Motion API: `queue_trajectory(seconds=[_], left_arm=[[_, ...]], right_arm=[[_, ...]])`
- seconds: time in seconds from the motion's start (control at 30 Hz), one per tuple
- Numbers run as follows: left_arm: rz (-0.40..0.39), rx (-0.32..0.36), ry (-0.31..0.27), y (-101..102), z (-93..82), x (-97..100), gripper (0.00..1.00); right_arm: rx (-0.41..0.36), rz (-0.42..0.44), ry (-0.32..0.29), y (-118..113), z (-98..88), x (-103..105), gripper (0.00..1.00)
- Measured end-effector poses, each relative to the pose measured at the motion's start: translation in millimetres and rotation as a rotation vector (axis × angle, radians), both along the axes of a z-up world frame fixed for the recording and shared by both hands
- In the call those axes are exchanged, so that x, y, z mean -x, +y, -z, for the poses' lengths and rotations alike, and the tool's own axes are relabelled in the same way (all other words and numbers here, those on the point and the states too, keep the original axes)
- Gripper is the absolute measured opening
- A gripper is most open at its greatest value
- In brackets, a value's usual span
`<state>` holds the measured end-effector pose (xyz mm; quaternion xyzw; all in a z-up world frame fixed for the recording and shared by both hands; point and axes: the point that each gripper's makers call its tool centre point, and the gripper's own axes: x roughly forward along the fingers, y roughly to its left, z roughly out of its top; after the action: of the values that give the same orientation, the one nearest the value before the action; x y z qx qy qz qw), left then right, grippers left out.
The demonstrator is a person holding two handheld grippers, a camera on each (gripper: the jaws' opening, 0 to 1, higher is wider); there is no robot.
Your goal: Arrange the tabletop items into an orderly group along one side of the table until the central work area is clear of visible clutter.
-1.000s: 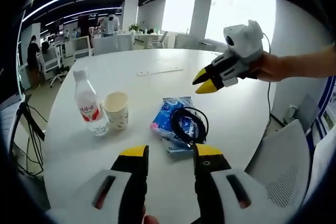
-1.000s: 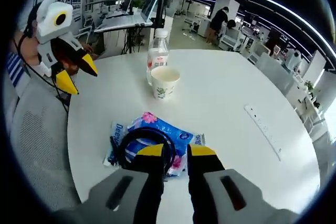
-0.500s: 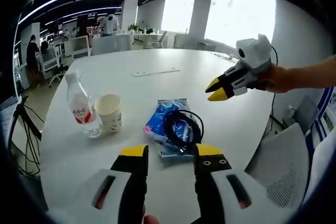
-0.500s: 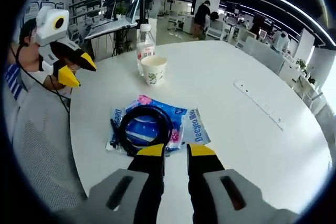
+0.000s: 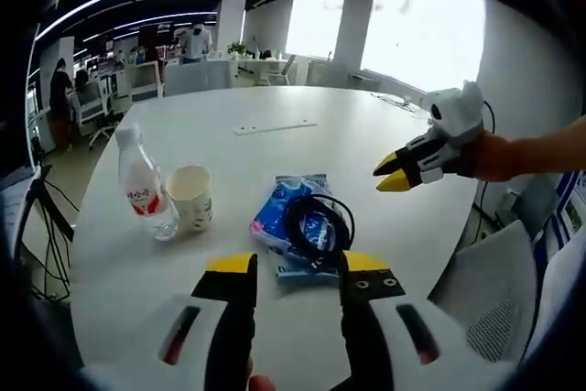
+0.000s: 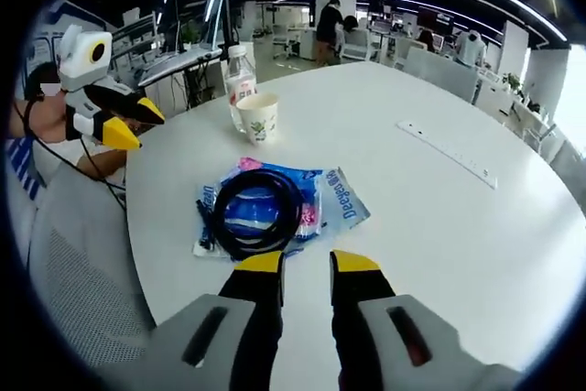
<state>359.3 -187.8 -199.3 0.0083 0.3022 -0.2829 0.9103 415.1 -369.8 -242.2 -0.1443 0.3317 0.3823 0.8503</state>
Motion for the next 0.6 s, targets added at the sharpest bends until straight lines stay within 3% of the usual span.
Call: queue_trajectory(seconds=[0.6], left_arm=[[-0.037, 0.011, -0.009, 16.6, -3.7, 3.7, 0.35]], right_arm=[[-0.071, 0.054, 0.063, 17.9, 11.1, 1.4, 0.21]])
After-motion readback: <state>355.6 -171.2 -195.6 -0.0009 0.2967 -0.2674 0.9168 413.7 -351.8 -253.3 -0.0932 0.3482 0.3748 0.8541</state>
